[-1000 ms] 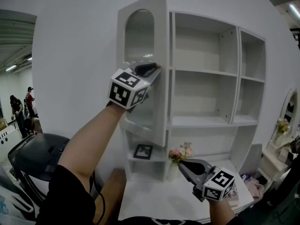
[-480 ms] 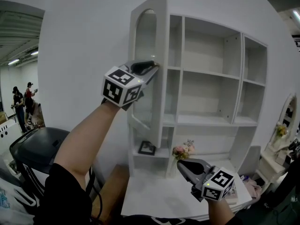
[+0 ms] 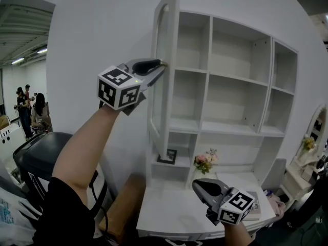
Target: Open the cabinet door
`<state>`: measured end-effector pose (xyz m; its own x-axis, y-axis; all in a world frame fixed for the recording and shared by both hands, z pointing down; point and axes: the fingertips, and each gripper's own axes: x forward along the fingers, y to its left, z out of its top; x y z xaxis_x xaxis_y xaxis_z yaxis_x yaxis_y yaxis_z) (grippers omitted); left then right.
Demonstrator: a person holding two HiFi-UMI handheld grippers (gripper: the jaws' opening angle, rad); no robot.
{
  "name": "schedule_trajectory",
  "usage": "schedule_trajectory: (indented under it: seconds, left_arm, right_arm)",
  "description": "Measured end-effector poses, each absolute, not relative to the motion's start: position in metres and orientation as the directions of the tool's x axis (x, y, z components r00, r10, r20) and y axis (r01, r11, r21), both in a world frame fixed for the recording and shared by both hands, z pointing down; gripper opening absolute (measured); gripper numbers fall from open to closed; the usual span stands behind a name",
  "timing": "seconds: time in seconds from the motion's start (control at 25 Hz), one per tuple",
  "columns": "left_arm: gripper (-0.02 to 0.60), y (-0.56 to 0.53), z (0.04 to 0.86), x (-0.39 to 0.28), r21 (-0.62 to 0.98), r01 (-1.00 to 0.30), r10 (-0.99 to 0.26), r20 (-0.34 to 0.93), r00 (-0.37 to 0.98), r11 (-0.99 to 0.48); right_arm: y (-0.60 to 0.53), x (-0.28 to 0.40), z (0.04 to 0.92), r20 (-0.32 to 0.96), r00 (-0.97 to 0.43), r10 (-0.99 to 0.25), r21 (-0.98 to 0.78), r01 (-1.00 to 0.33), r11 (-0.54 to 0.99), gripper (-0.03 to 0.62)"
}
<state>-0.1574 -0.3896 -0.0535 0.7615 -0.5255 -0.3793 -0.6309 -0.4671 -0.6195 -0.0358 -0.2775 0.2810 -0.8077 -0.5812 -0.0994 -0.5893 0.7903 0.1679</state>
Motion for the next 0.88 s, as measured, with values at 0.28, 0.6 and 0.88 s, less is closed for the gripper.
schedule_trajectory:
  seconds: [0.28,0.6,0.88]
  left_arm:
    - [0.093,-0.386,-0.054,-0.195,-0.562,-0.634,-0.491,-0.406,0.771,-0.531]
    - [0.099,-0.389,-0.056,-0.237,-0.484,-0.671,-0.516,-0.429,0.741,-0.562]
    - [0.093,-0.388,-0.055,-0.260,-0.456,-0.714,-0.551,-0.454,0.700,-0.531]
  right_arm:
    - [-0.279,-0.048,0.314,-0.037,-0.817,-0.576,0.093,-0.576,0.812,-0.005]
    - [-0.285,-0.064,0.332,-0.031,-0.846,-0.532,0.057,-0.533,0.844,-0.005]
    - [-0.284,-0.069,0.330,-0.027,-0.870,-0.492,0.047,-0.493,0.869,-0.005]
